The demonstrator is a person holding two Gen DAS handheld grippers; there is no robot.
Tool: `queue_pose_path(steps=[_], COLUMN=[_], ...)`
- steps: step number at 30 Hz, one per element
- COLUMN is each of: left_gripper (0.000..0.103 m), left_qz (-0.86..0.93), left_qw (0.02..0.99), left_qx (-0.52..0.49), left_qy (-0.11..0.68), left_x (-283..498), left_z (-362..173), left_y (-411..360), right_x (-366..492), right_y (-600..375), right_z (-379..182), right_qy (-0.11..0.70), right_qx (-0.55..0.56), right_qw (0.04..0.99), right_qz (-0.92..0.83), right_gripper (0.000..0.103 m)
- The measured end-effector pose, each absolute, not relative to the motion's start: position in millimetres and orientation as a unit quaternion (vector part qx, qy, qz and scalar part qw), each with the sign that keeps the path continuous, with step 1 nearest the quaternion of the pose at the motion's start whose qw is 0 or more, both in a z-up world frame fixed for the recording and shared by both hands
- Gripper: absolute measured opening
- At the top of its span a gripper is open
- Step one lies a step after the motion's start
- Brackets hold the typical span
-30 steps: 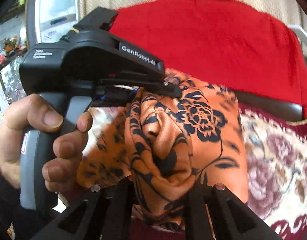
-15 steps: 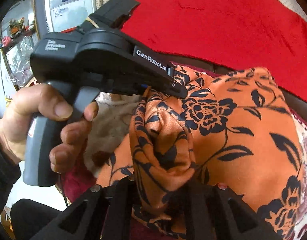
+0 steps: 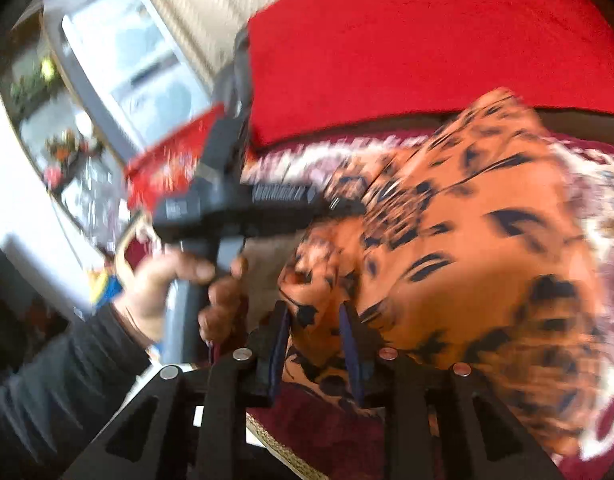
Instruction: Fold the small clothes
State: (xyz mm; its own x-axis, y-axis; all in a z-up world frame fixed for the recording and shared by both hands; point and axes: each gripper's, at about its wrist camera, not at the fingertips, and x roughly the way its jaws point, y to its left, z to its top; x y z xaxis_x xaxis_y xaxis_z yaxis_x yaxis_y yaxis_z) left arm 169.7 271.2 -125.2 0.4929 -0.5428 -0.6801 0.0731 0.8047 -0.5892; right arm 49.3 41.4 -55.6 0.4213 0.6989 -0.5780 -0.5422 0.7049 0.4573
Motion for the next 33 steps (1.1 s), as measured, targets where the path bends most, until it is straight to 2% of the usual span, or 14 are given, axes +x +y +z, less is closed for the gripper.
queue_pose_path(steps=[3,5,6,7,9,11,13,14,15,16,19,24,28,33], left_gripper=[0.026,0.027,0.028,0.03,0.047,0.052,0.052,0.042,0.015,0.014,0.014,0.014,0.015,0.016], left_qz=[-0.179,-0.173,-0.168,-0.166,-0.171,-0.176,-0.168,-0.154,-0.14,-0.13,-0.127,-0.123,-0.127,-0.13], left_qw=[0.83,0.828,0.825,0.824,0.826,0.833,0.836,0.835,0.827,0.818,0.803,0.814,0.813,0.813], left_qx=[-0.246,-0.255,-0.266,-0.272,-0.279,-0.295,-0.299,-0.297,-0.296,-0.299,-0.357,-0.332,-0.336,-0.339], left_qy=[0.467,0.469,0.47,0.468,0.459,0.434,0.428,0.438,0.457,0.474,0.459,0.461,0.458,0.456], left_x=[162,151,143,135,111,79,52,48,46,44,35,31,27,29], left_z=[-120,-114,-111,-108,-100,-93,-97,-104,-115,-129,-144,-137,-138,-141], left_y=[271,276,277,278,276,274,266,263,259,259,273,271,273,271], right_x=[47,48,53,56,71,80,84,84,89,93,106,120,132,190], right_y=[1,-26,-35,-38,-41,-45,-53,-53,-51,-51,-56,-88,-109,-95], right_z=[-38,-35,-39,-43,-60,-69,-73,-73,-80,-84,-102,-107,-93,-117], right_qy=[0.36,0.345,0.35,0.356,0.377,0.388,0.391,0.393,0.397,0.402,0.421,0.428,0.417,0.494], right_qx=[0.148,0.173,0.175,0.181,0.183,0.195,0.21,0.213,0.216,0.22,0.267,0.366,0.357,0.327], right_qw=[0.844,0.853,0.858,0.857,0.848,0.84,0.832,0.829,0.825,0.819,0.787,0.733,0.759,0.732], right_qz=[0.369,0.351,0.331,0.324,0.326,0.325,0.333,0.336,0.34,0.344,0.364,0.382,0.351,0.336], right_gripper=[0.028,0.052,0.075,0.075,0.076,0.076,0.074,0.074,0.074,0.074,0.074,0.074,0.079,0.08])
